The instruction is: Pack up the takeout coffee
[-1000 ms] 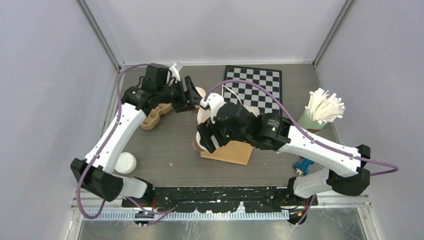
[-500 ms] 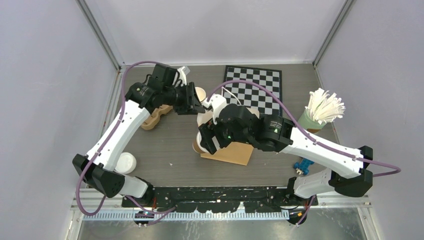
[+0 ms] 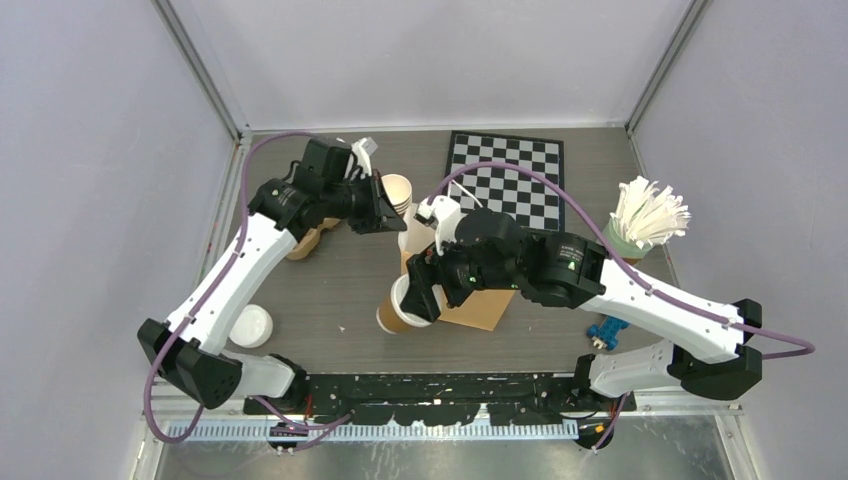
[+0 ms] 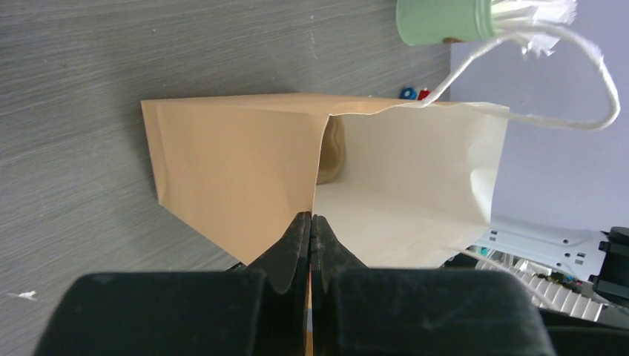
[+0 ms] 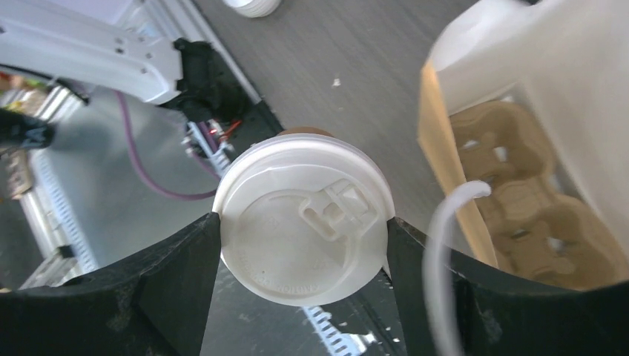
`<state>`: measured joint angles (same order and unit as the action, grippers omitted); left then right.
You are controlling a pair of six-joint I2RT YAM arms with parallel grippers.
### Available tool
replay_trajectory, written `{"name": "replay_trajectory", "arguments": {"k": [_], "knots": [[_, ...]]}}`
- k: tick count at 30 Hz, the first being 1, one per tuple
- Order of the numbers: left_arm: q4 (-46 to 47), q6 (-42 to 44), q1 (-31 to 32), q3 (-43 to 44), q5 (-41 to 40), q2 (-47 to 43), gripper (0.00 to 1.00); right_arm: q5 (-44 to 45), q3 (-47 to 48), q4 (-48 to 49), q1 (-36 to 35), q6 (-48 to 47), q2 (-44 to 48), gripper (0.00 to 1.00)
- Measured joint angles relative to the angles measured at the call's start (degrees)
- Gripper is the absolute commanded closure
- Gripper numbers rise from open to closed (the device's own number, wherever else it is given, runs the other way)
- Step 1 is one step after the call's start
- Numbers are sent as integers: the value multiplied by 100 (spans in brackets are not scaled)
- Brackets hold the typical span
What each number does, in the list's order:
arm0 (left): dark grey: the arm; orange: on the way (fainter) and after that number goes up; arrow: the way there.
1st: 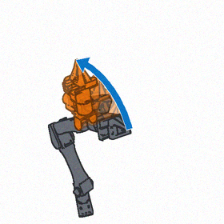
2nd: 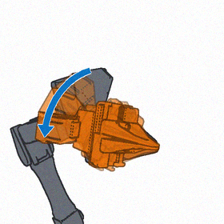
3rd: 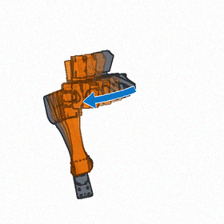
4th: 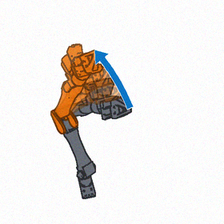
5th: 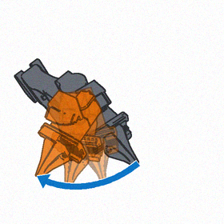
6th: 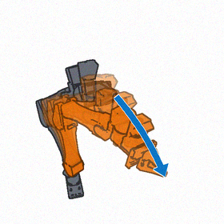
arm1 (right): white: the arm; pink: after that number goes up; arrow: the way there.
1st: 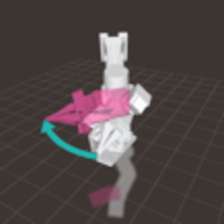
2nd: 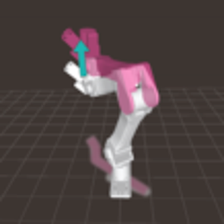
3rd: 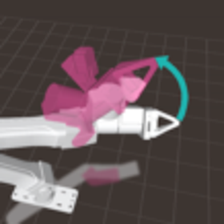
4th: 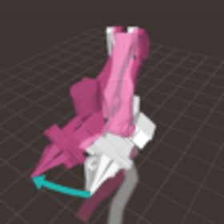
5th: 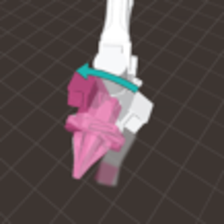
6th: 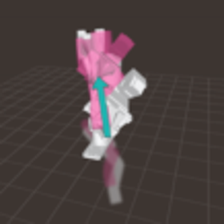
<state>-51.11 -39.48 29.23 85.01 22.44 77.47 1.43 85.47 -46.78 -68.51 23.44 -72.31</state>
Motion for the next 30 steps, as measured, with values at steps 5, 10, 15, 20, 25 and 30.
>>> {"name": "replay_trajectory", "arguments": {"k": [5, 10, 15, 20, 25, 30], "knots": [[483, -391, 2, -356, -68, -337, 100, -708, 0, 2, 0, 339, 15, 24], [664, -557, 2, -459, -221, -437, 100, -1381, 107, -7, 37, 660, -122, 24], [719, -669, 2, -514, -411, -476, 100, -1939, 398, -15, 103, 824, -391, 23], [719, -669, 2, -514, -505, -476, 100, -2413, 632, -39, 271, 920, -468, 23], [715, -693, 2, -514, -608, -511, 100, -2653, 662, -35, 546, 1095, -466, 24], [730, -765, 0, -527, -800, -697, 100, -2730, 339, -111, 752, 1285, -446, 24]]}}
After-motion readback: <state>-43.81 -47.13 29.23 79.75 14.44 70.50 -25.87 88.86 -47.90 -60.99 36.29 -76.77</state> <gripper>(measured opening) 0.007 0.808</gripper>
